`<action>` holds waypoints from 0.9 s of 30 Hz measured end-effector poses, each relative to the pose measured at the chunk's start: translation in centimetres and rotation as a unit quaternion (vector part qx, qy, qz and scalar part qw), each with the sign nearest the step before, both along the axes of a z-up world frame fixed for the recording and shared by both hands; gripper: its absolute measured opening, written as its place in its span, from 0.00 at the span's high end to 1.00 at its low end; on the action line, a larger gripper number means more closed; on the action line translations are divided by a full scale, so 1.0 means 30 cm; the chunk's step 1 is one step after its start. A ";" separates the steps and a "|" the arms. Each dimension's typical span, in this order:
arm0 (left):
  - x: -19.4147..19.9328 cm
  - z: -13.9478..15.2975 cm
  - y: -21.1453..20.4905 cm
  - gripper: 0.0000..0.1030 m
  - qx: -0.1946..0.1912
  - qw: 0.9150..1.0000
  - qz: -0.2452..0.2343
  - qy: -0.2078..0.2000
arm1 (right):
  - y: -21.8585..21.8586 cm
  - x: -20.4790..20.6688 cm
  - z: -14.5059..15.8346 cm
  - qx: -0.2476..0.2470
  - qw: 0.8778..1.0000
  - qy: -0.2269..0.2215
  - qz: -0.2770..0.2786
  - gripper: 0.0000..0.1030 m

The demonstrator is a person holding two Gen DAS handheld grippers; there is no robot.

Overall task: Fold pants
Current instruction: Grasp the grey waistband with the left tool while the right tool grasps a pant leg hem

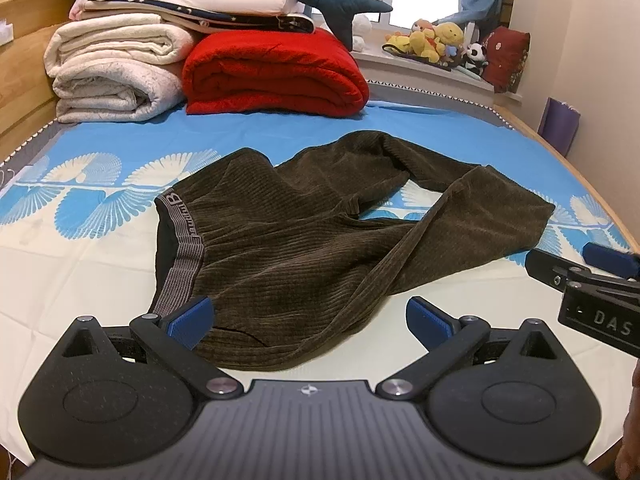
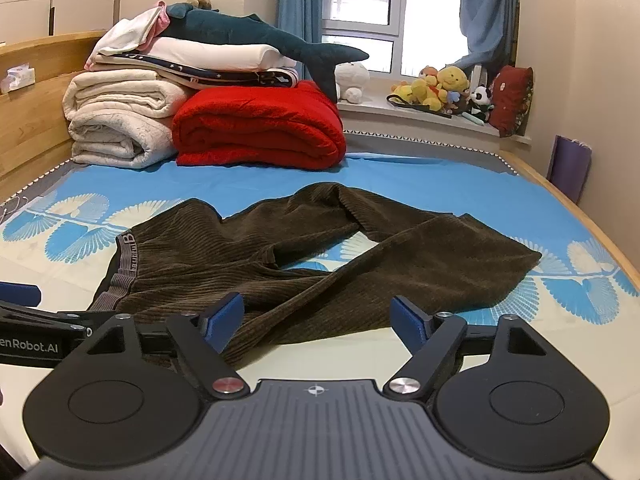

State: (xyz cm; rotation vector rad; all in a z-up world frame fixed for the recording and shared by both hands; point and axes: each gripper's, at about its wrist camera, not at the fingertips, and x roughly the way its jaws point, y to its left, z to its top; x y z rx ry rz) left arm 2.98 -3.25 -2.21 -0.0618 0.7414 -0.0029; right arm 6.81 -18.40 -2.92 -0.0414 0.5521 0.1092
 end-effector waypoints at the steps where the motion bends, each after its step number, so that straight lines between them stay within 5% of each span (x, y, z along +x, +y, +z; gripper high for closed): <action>1: -0.002 0.003 0.000 0.03 -0.003 1.000 -0.004 -0.003 | -0.001 0.001 -0.001 0.002 1.000 0.001 -0.003 0.30; 3: -0.006 0.010 -0.002 0.21 0.001 1.000 -0.011 -0.009 | -0.004 0.004 -0.002 0.007 1.000 0.002 -0.008 0.38; 5: 0.013 0.028 0.013 0.69 -0.009 0.999 -0.032 0.002 | -0.010 0.005 -0.001 0.017 1.000 0.000 -0.014 0.46; 7: 0.057 0.061 0.056 0.89 -0.035 0.998 -0.045 0.012 | -0.026 0.014 0.005 0.026 0.999 -0.003 -0.023 0.50; 14: 0.336 0.154 0.352 0.87 -0.103 0.994 0.020 0.022 | -0.124 0.139 0.028 0.049 0.998 0.007 -0.038 0.53; 17: 0.406 0.052 0.504 0.87 -0.106 0.992 0.066 0.026 | -0.191 0.264 0.022 0.060 0.996 0.016 -0.056 0.53; 20: 0.460 -0.128 0.637 0.86 -0.091 0.979 0.122 0.133 | -0.256 0.414 -0.021 0.080 0.994 0.029 -0.073 0.52; 22: 0.483 -0.205 0.693 0.86 -0.113 0.969 0.125 0.179 | -0.280 0.518 -0.078 0.088 0.992 0.044 -0.079 0.52; 27: 0.535 -0.283 0.747 0.79 -0.110 0.964 0.123 0.208 | -0.275 0.769 -0.255 0.091 0.987 0.096 -0.092 0.52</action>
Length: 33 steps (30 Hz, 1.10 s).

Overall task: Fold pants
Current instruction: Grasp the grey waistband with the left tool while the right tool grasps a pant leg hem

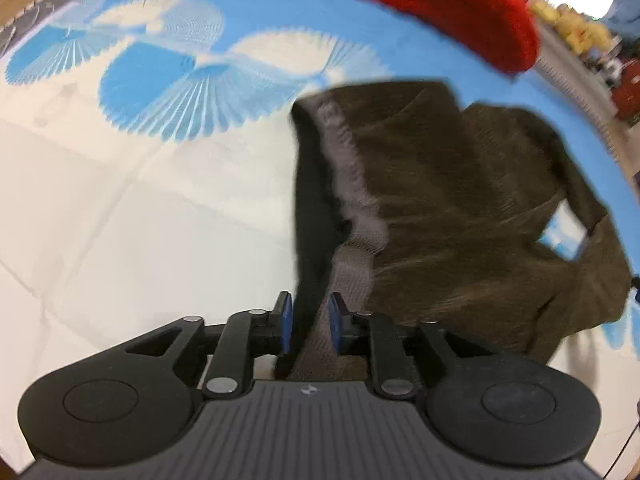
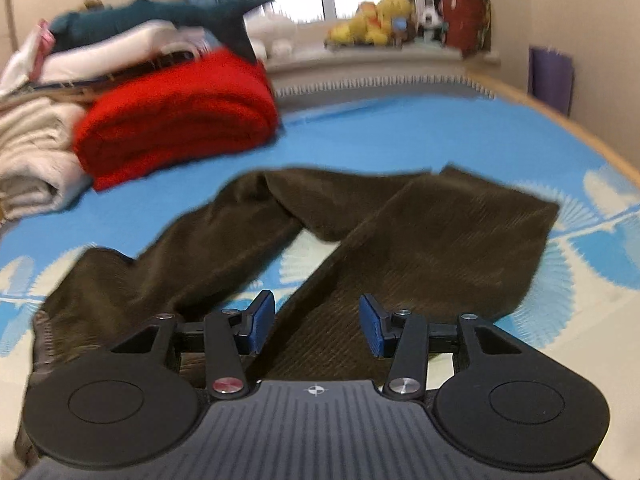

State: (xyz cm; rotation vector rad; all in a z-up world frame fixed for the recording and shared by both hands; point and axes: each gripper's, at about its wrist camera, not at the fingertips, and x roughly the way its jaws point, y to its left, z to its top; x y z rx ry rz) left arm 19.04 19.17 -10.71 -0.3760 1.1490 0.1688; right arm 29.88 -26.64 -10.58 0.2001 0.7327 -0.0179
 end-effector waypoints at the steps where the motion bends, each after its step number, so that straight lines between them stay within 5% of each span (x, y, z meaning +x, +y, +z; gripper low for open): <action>1: 0.013 -0.015 0.015 0.75 -0.015 1.000 0.002 0.004 | 0.005 0.040 -0.031 0.005 1.000 0.010 -0.004 0.52; 4: 0.025 -0.066 0.025 0.57 -0.034 0.999 -0.002 0.025 | 0.025 0.145 -0.127 0.036 0.999 0.038 -0.012 0.52; 12: 0.054 -0.156 0.018 0.40 -0.066 0.996 -0.012 0.056 | 0.132 0.260 -0.262 0.020 0.996 0.081 0.031 0.52; 14: 0.060 -0.168 0.006 0.36 -0.063 0.996 -0.018 0.064 | 0.127 0.258 -0.267 0.011 0.996 0.083 0.030 0.64; 15: 0.058 -0.170 0.001 0.35 -0.061 0.996 -0.023 0.063 | 0.117 0.262 -0.270 0.017 0.996 0.086 0.030 0.82; 20: 0.053 -0.206 -0.041 0.32 -0.041 0.995 -0.047 0.079 | 0.034 0.228 -0.210 0.044 0.996 0.078 0.005 0.93; 21: 0.048 -0.206 -0.057 0.33 -0.032 0.995 -0.058 0.076 | 0.014 0.204 -0.173 0.044 0.996 0.074 0.003 0.94; 25: 0.011 -0.177 -0.115 0.72 -0.021 0.993 -0.107 0.052 | -0.081 0.062 -0.005 0.024 0.999 0.039 0.007 0.94; 28: -0.026 -0.125 -0.152 0.89 -0.022 0.990 -0.135 0.031 | -0.162 -0.092 0.074 0.000 0.999 0.027 0.016 0.94; 33: -0.134 0.048 -0.131 0.93 -0.013 0.988 -0.151 -0.040 | -0.239 -0.389 0.075 -0.034 0.994 0.053 0.094 0.94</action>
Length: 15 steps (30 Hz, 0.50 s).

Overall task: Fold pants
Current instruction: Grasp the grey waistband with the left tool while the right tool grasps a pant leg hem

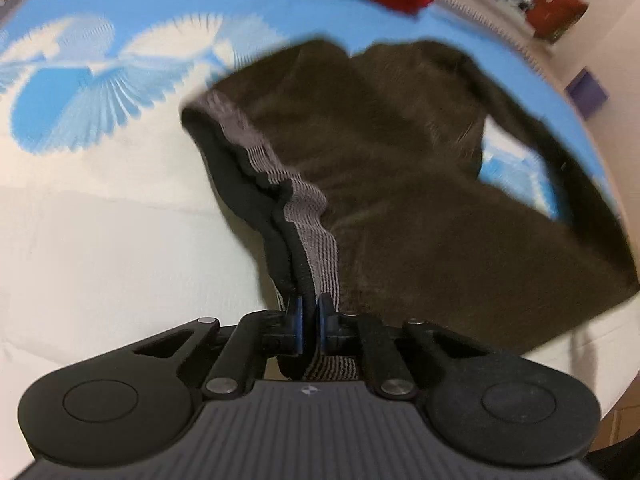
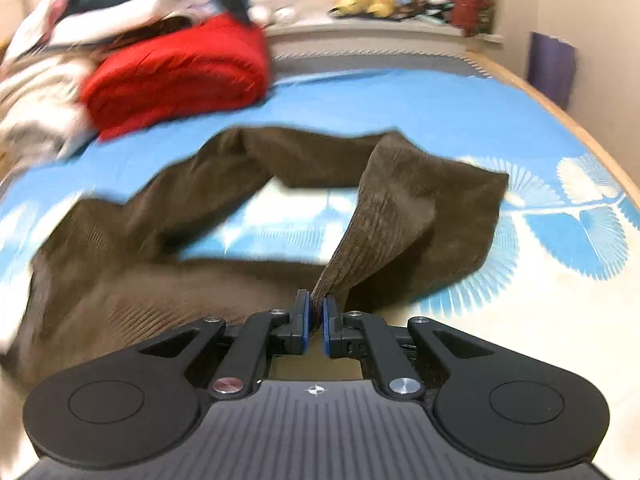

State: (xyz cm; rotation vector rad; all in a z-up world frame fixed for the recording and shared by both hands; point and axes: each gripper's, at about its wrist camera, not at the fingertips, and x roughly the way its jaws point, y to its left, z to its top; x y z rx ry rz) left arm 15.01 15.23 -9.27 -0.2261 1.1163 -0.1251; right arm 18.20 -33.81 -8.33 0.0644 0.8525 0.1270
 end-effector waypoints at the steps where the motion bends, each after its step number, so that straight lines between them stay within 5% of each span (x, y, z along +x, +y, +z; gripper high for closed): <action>1: -0.021 0.023 0.015 0.93 0.002 1.000 -0.001 -0.006 | 0.009 -0.044 -0.010 -0.008 1.000 0.012 0.028 0.94; 5: -0.091 0.057 0.070 0.93 0.043 0.999 0.007 0.004 | 0.106 -0.178 -0.112 -0.036 0.981 0.088 0.167 0.94; 8: -0.097 0.020 0.082 0.92 0.062 0.997 0.000 0.049 | 0.120 -0.194 -0.144 -0.043 0.971 0.116 0.207 0.94; 10: -0.086 0.002 0.076 0.91 0.081 0.995 0.003 0.064 | 0.089 -0.164 -0.122 -0.029 0.975 0.106 0.192 0.92; 15: -0.009 -0.027 0.077 0.58 0.083 0.993 0.038 0.078 | -0.024 0.003 -0.081 -0.014 0.998 0.036 0.055 0.69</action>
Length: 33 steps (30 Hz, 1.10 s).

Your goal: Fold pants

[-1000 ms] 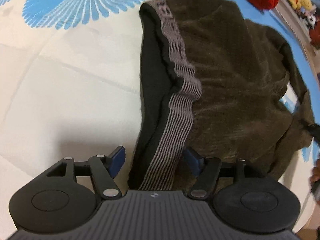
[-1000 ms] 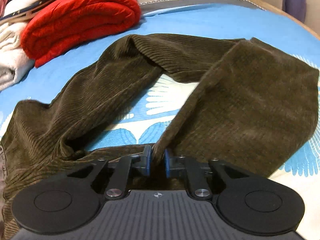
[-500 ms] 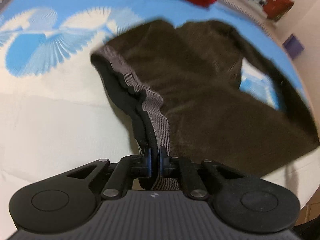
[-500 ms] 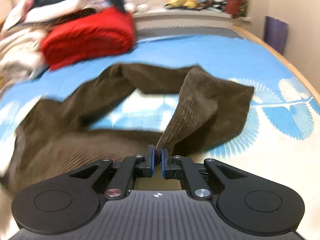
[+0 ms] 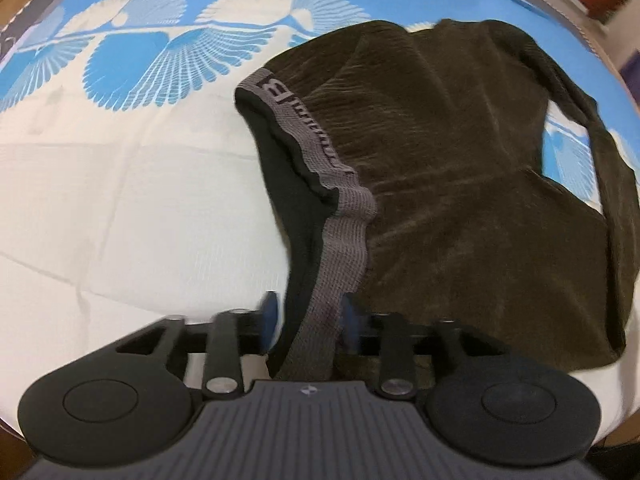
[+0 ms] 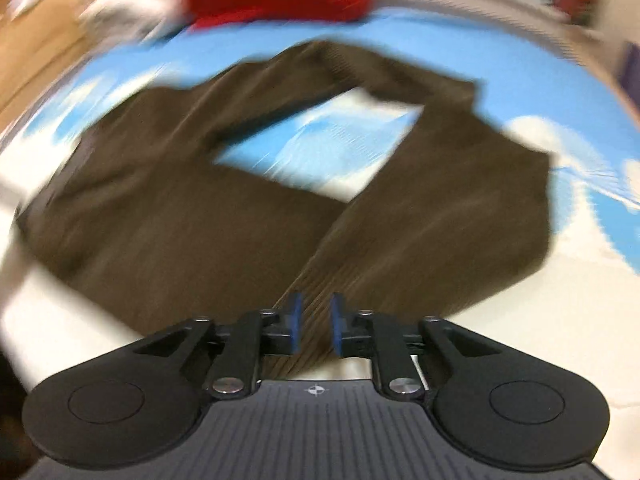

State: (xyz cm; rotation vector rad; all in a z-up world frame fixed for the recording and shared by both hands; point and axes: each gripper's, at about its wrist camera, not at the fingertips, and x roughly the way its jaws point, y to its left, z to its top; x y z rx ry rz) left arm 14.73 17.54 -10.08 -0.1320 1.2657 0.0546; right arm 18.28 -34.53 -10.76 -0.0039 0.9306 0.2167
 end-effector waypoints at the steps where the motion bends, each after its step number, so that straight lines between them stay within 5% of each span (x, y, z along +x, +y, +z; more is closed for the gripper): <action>1: 0.024 -0.011 -0.002 0.55 0.005 1.000 0.001 0.005 | -0.008 0.030 -0.010 0.003 1.000 -0.007 -0.023 0.67; 6: 0.065 -0.088 -0.006 0.46 -0.010 1.000 0.003 0.030 | 0.014 0.220 -0.113 0.019 0.997 -0.005 -0.071 0.65; 17: 0.098 -0.177 -0.011 0.45 -0.023 0.998 -0.010 0.062 | 0.198 0.461 -0.351 -0.094 0.993 0.049 -0.057 0.59; 19: 0.104 -0.191 -0.018 0.45 -0.020 0.998 -0.017 0.065 | 0.195 0.458 -0.340 -0.106 0.992 0.047 -0.058 0.84; 22: 0.100 -0.200 -0.030 0.46 -0.014 0.997 -0.023 0.068 | 0.124 0.429 -0.270 -0.077 0.993 0.033 -0.089 0.93; 28: 0.074 -0.185 -0.055 0.68 0.003 0.998 -0.038 0.053 | -0.225 0.231 -0.134 -0.053 0.977 0.010 -0.204 0.94; 30: 0.058 -0.178 -0.067 0.69 0.003 0.998 -0.043 0.052 | -0.354 0.141 -0.138 -0.050 0.971 0.035 -0.232 0.94; 33: 0.037 -0.169 -0.093 0.70 0.012 0.997 -0.057 0.055 | -0.521 -0.013 -0.229 -0.025 0.957 0.139 -0.253 0.94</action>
